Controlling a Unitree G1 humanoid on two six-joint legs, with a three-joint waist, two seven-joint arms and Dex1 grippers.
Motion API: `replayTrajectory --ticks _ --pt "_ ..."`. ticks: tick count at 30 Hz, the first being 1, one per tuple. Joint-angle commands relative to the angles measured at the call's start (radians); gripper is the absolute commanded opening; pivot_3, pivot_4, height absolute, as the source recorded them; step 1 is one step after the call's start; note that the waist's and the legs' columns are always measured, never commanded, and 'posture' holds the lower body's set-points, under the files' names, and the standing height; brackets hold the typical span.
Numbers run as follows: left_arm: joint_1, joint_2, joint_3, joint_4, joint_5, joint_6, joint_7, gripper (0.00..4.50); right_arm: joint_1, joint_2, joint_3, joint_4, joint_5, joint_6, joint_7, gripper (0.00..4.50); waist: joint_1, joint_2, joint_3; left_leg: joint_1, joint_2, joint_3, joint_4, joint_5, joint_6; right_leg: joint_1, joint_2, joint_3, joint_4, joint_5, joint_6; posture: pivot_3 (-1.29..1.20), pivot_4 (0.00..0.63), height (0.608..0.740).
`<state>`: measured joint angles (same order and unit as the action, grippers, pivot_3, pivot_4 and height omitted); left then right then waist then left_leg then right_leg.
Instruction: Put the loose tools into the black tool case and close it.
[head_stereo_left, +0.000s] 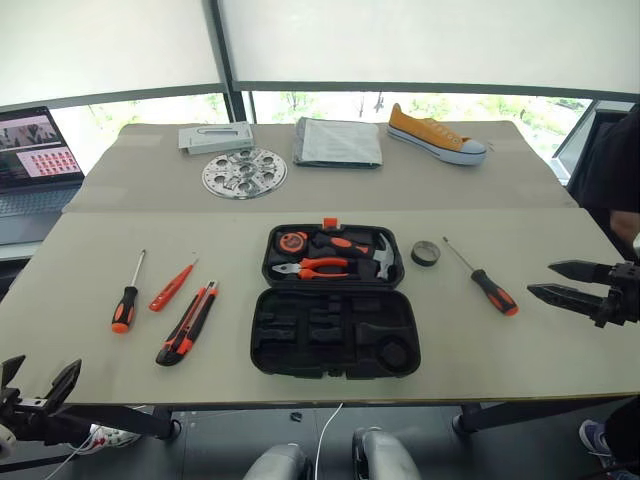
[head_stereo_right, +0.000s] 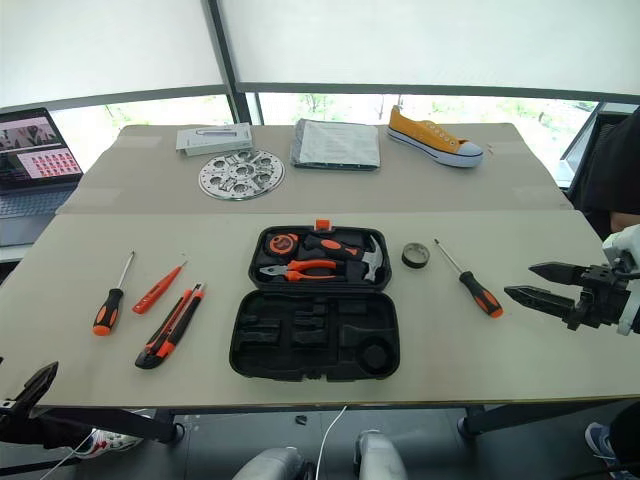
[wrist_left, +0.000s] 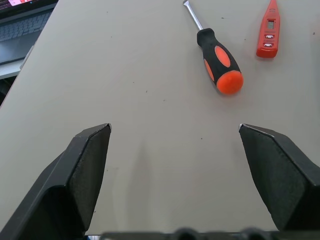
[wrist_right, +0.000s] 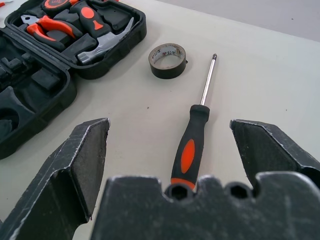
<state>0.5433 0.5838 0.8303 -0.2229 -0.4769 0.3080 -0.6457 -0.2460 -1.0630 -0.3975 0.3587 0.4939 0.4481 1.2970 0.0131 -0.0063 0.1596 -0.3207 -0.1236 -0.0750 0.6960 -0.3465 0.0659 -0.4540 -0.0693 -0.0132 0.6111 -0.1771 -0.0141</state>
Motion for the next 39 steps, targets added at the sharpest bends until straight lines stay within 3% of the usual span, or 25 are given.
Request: replayTrajectory --ticks 1,3,8,15,24,29,33,37,39 --pt "-0.012 0.029 0.0 -0.038 0.009 0.014 0.014 4.36 0.002 -0.006 -0.038 -0.064 0.029 0.02 -0.016 4.5 0.0 0.0 0.0 0.0 0.0 0.0 0.0 0.0 0.0 0.0 0.0 0.0 0.0 0.0 0.0 0.0 0.15 0.74" --pt "-0.036 0.046 -0.033 -0.05 0.027 0.046 0.037 4.36 -0.003 -0.005 -0.049 -0.105 0.047 0.05 -0.034 4.5 0.001 0.0 0.0 0.0 0.0 0.0 0.0 0.0 0.0 0.0 0.0 0.0 0.0 0.0 0.0 0.0 0.15 0.74" --pt "-0.211 0.132 -0.023 -0.111 -0.175 0.409 0.147 4.36 -0.064 0.021 -0.025 -0.374 0.139 0.146 -0.102 4.5 0.001 0.0 0.0 0.0 0.0 0.0 0.001 0.001 -0.001 -0.001 0.0 0.0 0.002 0.0 0.0 0.0 0.15 0.74" --pt "-0.433 0.243 -0.152 -0.02 -0.169 0.666 0.237 4.36 -0.105 0.061 0.059 -0.659 0.237 0.223 -0.147 4.5 0.0 0.0 0.0 0.0 -0.001 0.0 0.0 0.001 -0.002 -0.003 0.001 -0.001 0.001 0.001 0.0 0.0 0.15 0.74" --pt "-0.588 0.276 -0.364 0.222 -0.028 0.688 0.245 4.36 -0.161 0.101 0.103 -0.856 0.343 0.256 -0.211 4.5 0.0 -0.001 0.0 0.0 -0.001 0.0 0.0 0.001 -0.002 -0.004 0.001 -0.002 0.0 0.001 -0.001 0.0 0.15 0.74" --pt "-0.604 0.275 -0.398 0.29 0.011 0.639 0.212 4.36 -0.13 0.098 0.088 -0.887 0.369 0.246 -0.214 4.5 0.001 0.001 -0.001 0.001 -0.002 0.0 0.0 0.001 -0.002 -0.003 0.001 -0.001 0.001 0.001 -0.001 0.0 0.15 0.74" --pt "-0.614 0.262 -0.386 0.308 0.003 0.617 0.185 3.43 -0.111 0.096 0.086 -0.892 0.366 0.229 -0.212 4.5 -0.001 0.001 -0.001 0.001 -0.001 0.0 0.0 0.002 -0.004 -0.003 0.0 -0.001 0.002 0.003 -0.003 0.0 0.15 0.74" --pt "-0.636 0.254 -0.381 0.344 0.024 0.582 0.185 1.97 -0.078 0.096 0.085 -0.891 0.337 0.196 -0.201 4.5 0.0 0.0 -0.001 0.002 -0.001 0.0 0.0 0.003 -0.005 -0.003 0.0 -0.001 0.004 0.003 -0.004 0.0 0.15 0.74" --pt "-0.673 0.273 -0.386 0.392 0.077 0.472 0.197 1.25 -0.049 0.092 0.086 -0.891 0.319 0.183 -0.196 4.5 0.003 0.0 -0.001 0.002 -0.001 0.0 0.0 0.003 -0.005 -0.003 0.0 -0.001 0.004 0.003 -0.004 0.0 0.15 0.74"
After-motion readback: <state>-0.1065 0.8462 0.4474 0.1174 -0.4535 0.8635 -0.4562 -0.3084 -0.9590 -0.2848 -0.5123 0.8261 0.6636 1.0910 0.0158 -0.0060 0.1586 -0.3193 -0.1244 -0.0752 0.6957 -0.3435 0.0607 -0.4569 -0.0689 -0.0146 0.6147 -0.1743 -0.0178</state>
